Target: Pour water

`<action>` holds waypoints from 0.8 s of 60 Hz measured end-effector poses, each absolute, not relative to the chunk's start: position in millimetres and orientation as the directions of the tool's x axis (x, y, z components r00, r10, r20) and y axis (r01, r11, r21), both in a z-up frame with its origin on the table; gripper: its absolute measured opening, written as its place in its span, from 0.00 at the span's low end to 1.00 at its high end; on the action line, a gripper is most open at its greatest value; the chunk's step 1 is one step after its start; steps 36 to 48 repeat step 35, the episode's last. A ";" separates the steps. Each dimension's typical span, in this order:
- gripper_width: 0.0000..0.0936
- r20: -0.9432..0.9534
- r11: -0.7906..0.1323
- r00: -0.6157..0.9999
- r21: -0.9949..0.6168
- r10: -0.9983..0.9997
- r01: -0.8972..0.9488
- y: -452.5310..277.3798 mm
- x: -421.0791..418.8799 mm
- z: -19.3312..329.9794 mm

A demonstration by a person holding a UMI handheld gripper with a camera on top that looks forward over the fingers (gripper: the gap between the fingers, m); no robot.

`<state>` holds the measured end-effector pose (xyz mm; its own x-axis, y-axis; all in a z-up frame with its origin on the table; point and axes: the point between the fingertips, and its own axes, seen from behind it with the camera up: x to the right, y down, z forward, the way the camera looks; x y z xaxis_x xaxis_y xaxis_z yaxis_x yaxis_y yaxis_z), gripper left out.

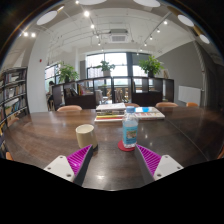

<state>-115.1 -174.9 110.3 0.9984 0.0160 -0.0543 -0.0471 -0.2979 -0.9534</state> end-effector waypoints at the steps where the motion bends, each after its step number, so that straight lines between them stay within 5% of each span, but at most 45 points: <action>1: 0.92 -0.055 -0.296 0.998 -0.954 0.016 -0.048 -176.1 -115.1 113.1; 18: 0.91 -0.023 -0.290 1.000 -0.957 -0.017 -0.027 -199.5 -100.2 144.8; 48: 0.92 -0.021 -0.293 0.999 -0.956 -0.025 -0.028 -210.9 -95.6 151.4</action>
